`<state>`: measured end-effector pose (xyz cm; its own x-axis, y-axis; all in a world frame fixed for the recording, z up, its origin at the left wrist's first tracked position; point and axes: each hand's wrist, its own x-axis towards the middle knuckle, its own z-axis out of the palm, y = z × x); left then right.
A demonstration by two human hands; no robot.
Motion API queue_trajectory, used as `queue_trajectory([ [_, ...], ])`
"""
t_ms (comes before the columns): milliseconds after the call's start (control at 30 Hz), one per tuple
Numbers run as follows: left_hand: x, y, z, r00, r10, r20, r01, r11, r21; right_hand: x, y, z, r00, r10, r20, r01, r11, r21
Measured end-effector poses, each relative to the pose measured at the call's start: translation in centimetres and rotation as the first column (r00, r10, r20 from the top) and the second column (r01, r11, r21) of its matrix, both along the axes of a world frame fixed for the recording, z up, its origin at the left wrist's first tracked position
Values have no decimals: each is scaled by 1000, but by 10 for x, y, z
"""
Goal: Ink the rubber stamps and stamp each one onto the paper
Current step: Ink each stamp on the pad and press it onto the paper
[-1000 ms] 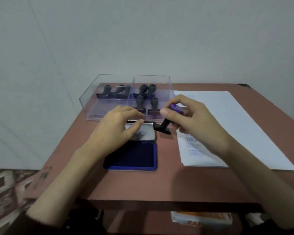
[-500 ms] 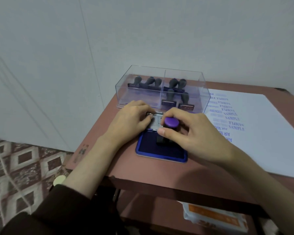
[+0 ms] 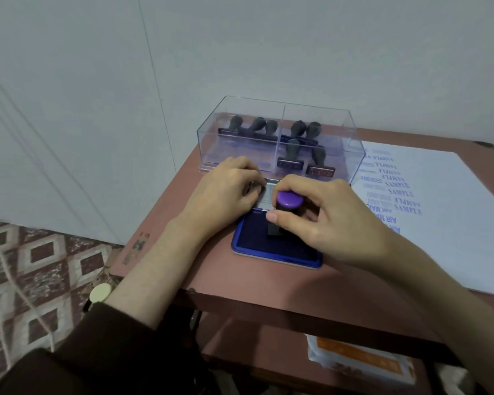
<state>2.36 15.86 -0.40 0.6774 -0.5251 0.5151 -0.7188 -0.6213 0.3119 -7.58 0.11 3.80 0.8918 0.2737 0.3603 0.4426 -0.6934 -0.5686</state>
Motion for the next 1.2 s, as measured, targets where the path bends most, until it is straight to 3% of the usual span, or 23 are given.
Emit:
queue_trajectory([
  [1200,-1,0,2,1000,3,-7,-3,1000,24,-5,-1,-7,996,14,86,-13,1000,-11],
])
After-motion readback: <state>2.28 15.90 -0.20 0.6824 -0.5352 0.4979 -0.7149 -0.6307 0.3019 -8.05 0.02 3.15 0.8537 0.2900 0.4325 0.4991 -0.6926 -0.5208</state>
